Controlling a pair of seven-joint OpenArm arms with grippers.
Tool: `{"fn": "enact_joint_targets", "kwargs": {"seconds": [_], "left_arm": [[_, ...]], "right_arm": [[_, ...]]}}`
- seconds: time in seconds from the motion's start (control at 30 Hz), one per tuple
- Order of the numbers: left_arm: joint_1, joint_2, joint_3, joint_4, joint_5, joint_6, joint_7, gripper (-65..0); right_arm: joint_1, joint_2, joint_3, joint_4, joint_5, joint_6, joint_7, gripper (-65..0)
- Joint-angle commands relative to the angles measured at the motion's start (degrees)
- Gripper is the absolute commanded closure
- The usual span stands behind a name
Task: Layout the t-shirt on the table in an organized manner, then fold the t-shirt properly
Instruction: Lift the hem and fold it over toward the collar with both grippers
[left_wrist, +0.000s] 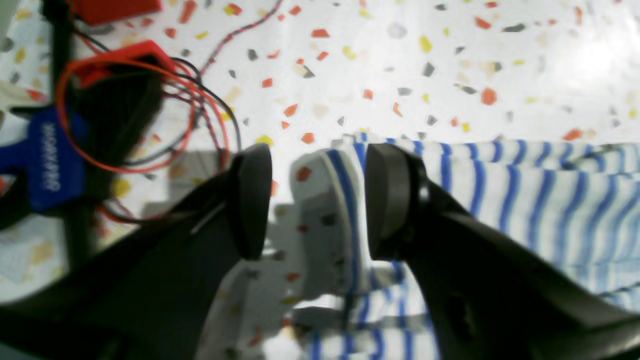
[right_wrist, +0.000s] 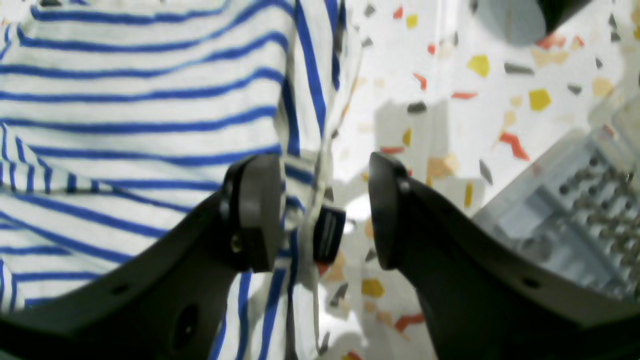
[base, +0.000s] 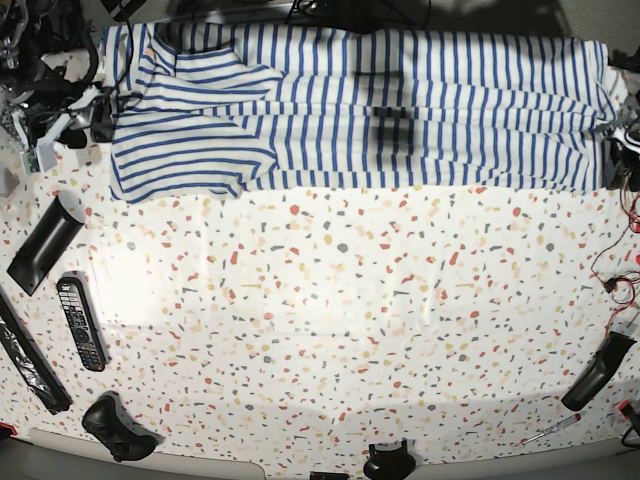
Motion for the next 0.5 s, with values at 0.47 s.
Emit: {"fn": "enact_joint_targets", "kwargs": {"seconds": [0.47], "left_arm": [[8.7, 1.3, -9.1, 1.0, -5.4, -0.3, -0.5, -27.7]], "right_arm": [[0.5, 0.9, 0.5, 0.9, 8.2, 0.1, 0.5, -27.9]]}}
